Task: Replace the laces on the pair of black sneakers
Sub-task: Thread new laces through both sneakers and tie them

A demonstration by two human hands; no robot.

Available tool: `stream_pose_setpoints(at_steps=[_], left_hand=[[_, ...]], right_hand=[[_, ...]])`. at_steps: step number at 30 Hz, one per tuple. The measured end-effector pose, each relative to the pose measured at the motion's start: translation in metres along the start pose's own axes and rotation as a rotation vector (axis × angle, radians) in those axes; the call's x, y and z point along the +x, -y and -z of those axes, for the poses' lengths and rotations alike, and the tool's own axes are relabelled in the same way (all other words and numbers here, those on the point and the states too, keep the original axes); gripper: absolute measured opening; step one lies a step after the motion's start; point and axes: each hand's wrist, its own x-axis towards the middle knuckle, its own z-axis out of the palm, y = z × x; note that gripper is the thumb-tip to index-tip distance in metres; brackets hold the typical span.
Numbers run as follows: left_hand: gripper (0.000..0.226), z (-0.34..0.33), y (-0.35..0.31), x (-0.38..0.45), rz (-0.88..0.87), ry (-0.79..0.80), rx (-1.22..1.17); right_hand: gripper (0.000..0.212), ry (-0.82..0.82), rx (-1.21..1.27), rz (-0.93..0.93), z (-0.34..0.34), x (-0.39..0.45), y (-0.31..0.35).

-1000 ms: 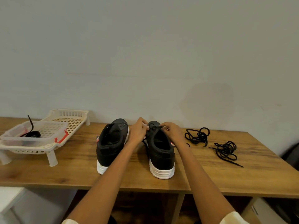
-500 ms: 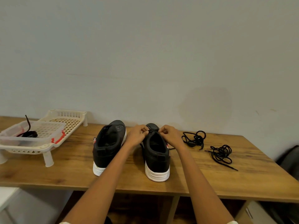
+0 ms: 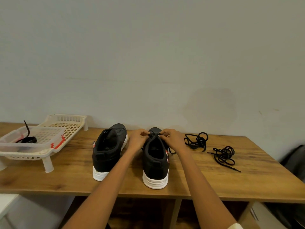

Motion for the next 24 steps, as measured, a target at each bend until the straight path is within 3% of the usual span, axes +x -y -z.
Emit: stream_pose_setpoints(at_steps=[3,7,15,20,24], left_hand=[[0.007,-0.0007,-0.0013,-0.0002,0.015,-0.047,-0.03],[0.012,-0.0005,-0.0016,-0.0017,0.027,-0.063,-0.051],[0.009,0.0033,-0.001,0.0004,0.022,-0.024,-0.043],[0.019,0.0064,-0.0026,-0.0017,-0.027,0.087,-0.017],[0.019,0.0072,-0.0017,-0.004,-0.078,0.091,0.024]], right_hand=[[0.017,-0.101,-0.038,0.001,-0.0027,-0.0009,0.003],[0.011,-0.178,0.104,-0.093,-0.006,0.0019,-0.0008],[0.017,-0.034,0.034,-0.016,0.0015,-0.0004,-0.0035],[0.013,-0.157,0.261,-0.138,-0.004,-0.0012,-0.0022],[0.009,-0.156,0.378,-0.163,-0.0026,-0.0009,-0.0038]])
